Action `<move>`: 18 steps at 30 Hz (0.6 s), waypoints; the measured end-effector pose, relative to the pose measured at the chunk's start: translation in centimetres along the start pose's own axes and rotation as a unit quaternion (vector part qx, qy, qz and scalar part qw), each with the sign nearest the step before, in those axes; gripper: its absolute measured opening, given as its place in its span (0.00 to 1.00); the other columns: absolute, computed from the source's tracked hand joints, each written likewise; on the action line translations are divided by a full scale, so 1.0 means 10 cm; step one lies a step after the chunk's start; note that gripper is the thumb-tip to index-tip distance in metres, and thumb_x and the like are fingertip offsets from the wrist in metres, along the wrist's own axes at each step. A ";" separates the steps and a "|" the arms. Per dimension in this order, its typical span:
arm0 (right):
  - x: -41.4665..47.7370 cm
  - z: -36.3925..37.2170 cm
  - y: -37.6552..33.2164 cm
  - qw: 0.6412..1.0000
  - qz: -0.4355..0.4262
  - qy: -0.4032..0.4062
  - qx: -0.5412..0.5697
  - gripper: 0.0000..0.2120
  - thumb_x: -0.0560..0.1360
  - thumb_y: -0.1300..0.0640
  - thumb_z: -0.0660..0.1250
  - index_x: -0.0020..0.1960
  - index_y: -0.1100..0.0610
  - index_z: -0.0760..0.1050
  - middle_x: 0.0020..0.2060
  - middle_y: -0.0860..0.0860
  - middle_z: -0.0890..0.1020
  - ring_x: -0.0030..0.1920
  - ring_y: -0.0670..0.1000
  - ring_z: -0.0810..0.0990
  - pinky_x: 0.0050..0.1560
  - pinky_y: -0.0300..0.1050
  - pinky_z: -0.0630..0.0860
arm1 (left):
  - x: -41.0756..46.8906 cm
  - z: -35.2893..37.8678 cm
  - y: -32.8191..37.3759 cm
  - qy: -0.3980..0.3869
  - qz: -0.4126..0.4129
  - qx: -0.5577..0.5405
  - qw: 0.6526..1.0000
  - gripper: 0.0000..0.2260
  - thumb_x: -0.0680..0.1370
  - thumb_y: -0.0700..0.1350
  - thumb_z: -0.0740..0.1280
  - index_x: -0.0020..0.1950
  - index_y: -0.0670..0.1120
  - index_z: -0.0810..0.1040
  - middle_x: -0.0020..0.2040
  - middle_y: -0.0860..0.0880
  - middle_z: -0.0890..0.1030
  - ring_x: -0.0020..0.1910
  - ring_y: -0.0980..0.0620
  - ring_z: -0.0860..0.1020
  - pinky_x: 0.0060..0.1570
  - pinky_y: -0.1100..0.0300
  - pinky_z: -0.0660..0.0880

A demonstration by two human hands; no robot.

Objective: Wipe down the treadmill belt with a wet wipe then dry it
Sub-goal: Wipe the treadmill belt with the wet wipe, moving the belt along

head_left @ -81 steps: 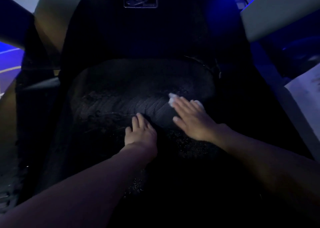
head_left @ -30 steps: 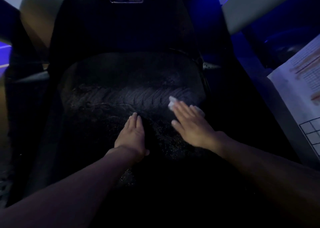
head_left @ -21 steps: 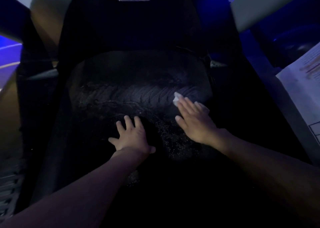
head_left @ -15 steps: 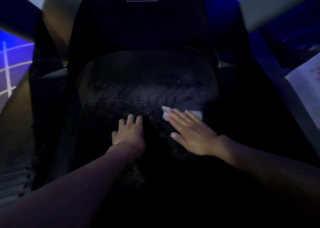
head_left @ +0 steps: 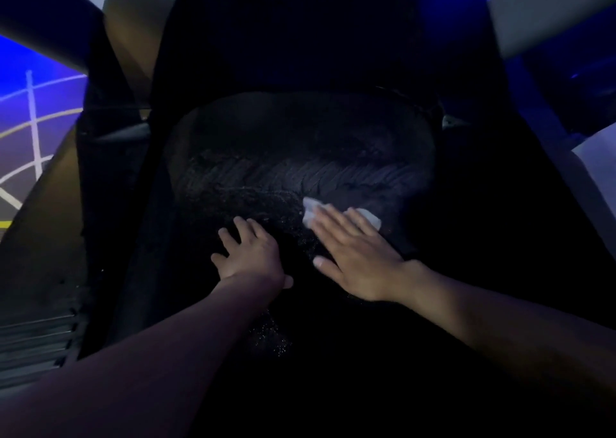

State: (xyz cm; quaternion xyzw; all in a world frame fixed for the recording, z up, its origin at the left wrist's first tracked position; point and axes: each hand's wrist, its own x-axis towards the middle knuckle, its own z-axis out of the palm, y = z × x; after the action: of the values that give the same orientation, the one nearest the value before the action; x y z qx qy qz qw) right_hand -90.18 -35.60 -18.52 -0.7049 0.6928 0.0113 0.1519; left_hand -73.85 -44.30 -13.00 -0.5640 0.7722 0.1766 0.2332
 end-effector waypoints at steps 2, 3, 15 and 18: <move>0.01 -0.07 0.12 0.999 -0.037 -0.008 0.010 0.32 0.82 0.38 0.39 0.81 0.50 0.37 0.79 0.45 0.36 0.78 0.45 0.33 0.77 0.49 0.32 | 0.00 0.01 -0.01 0.002 0.000 0.004 1.000 0.55 0.69 0.57 0.76 0.78 0.39 0.40 0.79 0.40 0.40 0.77 0.35 0.43 0.71 0.37 0.57; 0.07 -0.09 0.20 1.000 0.007 0.006 0.023 0.33 0.80 0.37 0.37 0.81 0.49 0.38 0.80 0.45 0.36 0.79 0.45 0.34 0.77 0.48 0.32 | 0.01 0.01 0.00 -0.001 0.000 0.005 1.000 0.55 0.69 0.57 0.76 0.78 0.40 0.40 0.78 0.39 0.39 0.77 0.34 0.42 0.71 0.36 0.55; 0.30 -0.03 -0.04 0.999 0.035 0.032 -0.005 0.37 0.77 0.36 0.34 0.81 0.55 0.40 0.80 0.50 0.38 0.79 0.49 0.34 0.78 0.55 0.35 | 0.03 -0.01 -0.05 -0.022 -0.022 -0.061 0.998 0.55 0.69 0.54 0.77 0.78 0.45 0.38 0.77 0.35 0.35 0.75 0.30 0.39 0.72 0.32 0.50; 0.30 -0.05 0.00 0.999 -0.051 0.007 -0.009 0.34 0.80 0.37 0.36 0.81 0.51 0.40 0.80 0.46 0.38 0.79 0.46 0.34 0.78 0.51 0.34 | 0.04 0.02 -0.15 -0.018 -0.002 -0.063 0.998 0.56 0.68 0.57 0.76 0.79 0.48 0.37 0.78 0.38 0.34 0.76 0.33 0.38 0.73 0.35 0.50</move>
State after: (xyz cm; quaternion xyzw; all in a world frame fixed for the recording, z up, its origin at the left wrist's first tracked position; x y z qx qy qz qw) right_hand -90.20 -38.60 -18.69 -0.7406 0.6570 0.0053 0.1410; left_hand -72.53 -44.93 -13.39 -0.5755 0.7543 0.2344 0.2118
